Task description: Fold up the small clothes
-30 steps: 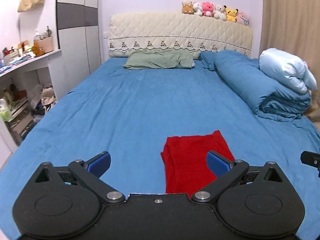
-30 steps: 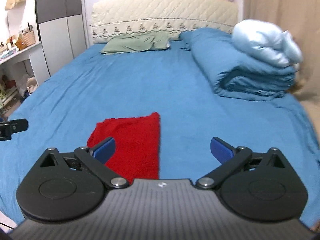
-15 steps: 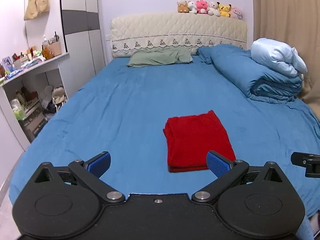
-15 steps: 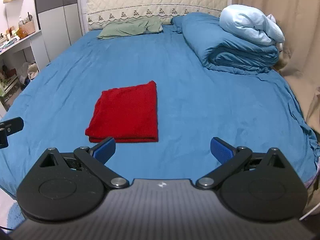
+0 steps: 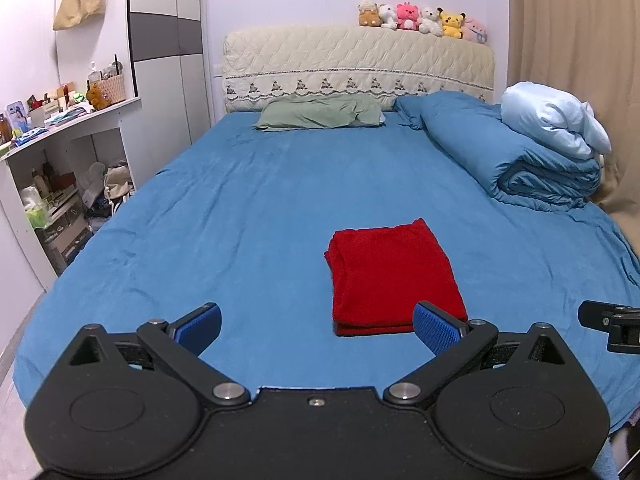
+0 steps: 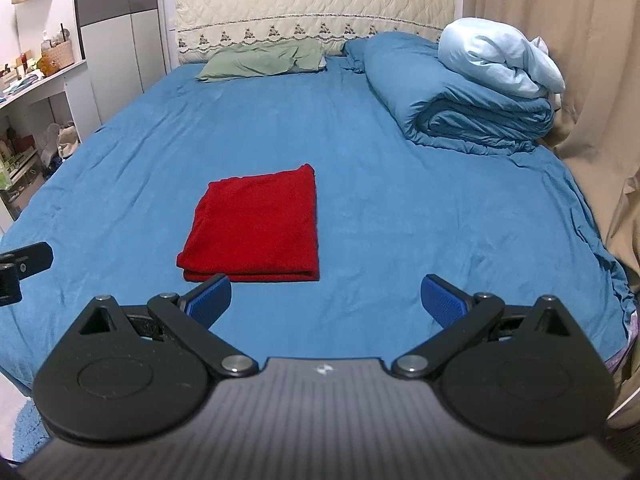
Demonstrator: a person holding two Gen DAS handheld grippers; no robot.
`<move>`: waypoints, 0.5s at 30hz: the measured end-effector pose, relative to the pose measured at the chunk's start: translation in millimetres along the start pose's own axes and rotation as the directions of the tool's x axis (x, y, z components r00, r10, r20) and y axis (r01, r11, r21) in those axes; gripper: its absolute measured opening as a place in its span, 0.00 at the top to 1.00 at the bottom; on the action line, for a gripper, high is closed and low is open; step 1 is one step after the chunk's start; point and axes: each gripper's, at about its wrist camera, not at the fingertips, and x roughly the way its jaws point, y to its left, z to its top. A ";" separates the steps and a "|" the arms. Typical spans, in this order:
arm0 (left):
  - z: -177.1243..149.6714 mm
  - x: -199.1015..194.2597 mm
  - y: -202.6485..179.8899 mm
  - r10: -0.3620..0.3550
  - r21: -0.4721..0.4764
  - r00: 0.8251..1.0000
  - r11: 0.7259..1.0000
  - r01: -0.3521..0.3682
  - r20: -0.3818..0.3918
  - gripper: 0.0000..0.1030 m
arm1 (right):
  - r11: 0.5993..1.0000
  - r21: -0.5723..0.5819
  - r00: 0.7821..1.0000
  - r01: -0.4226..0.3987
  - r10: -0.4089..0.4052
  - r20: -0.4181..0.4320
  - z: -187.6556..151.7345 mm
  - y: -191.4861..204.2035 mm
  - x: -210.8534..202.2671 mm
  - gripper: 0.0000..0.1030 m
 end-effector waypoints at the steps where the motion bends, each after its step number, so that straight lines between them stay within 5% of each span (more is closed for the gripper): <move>1: -0.1 -0.5 -0.2 0.001 -0.001 1.000 1.000 -0.001 0.000 0.00 | 1.000 -0.002 1.000 0.001 -0.001 0.001 -0.2 0.8 -0.6 0.00; 15: -0.1 -4.1 0.3 0.002 0.009 1.000 1.000 -0.002 0.011 0.00 | 1.000 0.000 1.000 0.000 0.000 -0.005 0.2 -3.4 1.3 0.00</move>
